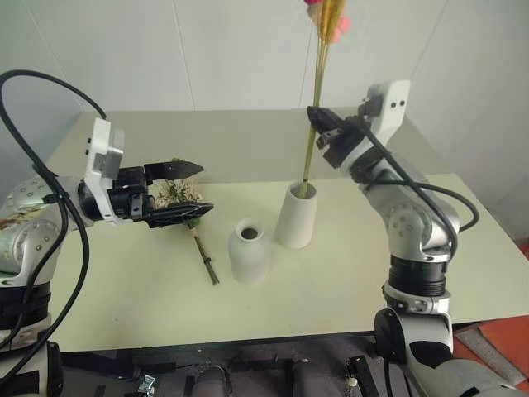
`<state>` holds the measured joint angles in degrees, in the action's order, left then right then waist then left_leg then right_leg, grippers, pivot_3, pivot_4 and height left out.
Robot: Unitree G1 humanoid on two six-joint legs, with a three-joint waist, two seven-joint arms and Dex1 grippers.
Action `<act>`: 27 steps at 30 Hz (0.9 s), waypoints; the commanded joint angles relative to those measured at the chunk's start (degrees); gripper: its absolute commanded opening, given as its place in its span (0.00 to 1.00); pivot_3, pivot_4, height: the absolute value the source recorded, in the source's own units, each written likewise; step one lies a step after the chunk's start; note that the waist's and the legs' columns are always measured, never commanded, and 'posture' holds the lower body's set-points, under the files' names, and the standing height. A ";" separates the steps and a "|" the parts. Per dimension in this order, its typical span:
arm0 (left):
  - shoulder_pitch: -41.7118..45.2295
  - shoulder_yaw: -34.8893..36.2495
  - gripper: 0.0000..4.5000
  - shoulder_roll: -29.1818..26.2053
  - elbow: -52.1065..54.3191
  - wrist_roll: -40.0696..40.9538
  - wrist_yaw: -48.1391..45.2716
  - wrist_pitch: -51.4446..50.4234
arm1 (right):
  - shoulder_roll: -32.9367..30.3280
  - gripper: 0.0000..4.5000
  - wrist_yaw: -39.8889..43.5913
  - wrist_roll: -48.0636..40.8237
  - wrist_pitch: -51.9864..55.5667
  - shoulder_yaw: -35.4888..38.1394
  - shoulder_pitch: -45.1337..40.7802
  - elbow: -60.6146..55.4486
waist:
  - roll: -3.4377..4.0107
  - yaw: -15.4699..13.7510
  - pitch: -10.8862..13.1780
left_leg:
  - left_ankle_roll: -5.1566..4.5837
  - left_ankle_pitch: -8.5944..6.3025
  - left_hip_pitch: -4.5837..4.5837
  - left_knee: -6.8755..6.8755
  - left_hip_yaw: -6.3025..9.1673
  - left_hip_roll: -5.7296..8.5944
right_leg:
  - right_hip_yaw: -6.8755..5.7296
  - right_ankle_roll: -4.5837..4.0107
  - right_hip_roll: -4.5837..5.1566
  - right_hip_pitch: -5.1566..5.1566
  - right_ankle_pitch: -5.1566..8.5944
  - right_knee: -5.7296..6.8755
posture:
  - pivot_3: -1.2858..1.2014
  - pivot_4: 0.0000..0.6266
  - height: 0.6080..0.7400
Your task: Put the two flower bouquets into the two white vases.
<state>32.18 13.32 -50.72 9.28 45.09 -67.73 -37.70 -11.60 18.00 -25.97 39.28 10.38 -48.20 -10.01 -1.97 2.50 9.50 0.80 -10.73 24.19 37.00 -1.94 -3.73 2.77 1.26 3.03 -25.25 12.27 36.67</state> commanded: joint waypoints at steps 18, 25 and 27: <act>-0.07 1.44 1.00 -1.33 1.49 1.00 -0.09 0.09 | -0.48 0.01 -3.63 -1.86 -1.81 0.18 0.91 -10.28 | 0.00 -0.03 0.00 | 0.00 0.00 0.01 0.00 0.00 0.01 | 0.00 0.17 0.01 0.00 0.11 -0.01 | 0.52 0.24 1.00; -0.39 1.43 1.00 -1.56 1.62 0.83 -0.36 0.14 | -0.47 0.01 -4.26 -3.10 -0.47 -0.11 2.04 -11.81 | 0.00 0.00 0.00 | 0.00 0.00 0.00 0.00 0.00 0.00 | 0.00 0.17 0.00 -0.01 0.12 0.00 | 0.52 0.24 1.00; -0.47 1.36 1.00 -1.58 1.65 0.70 -0.35 0.15 | -0.65 0.01 -4.28 -3.45 -0.20 -0.35 2.41 -11.85 | 0.00 -0.02 0.00 | 0.00 0.00 0.00 0.00 0.00 0.00 | 0.00 0.17 0.00 0.00 0.12 0.00 | 0.52 0.24 1.00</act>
<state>31.48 13.40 -51.37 9.67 45.26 -68.06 -37.79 -11.85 13.91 -28.35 39.18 9.68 -45.91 -19.39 -1.97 2.47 9.50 0.80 -10.73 24.19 37.00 -1.94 -3.73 2.77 1.43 3.03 -25.26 12.39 36.67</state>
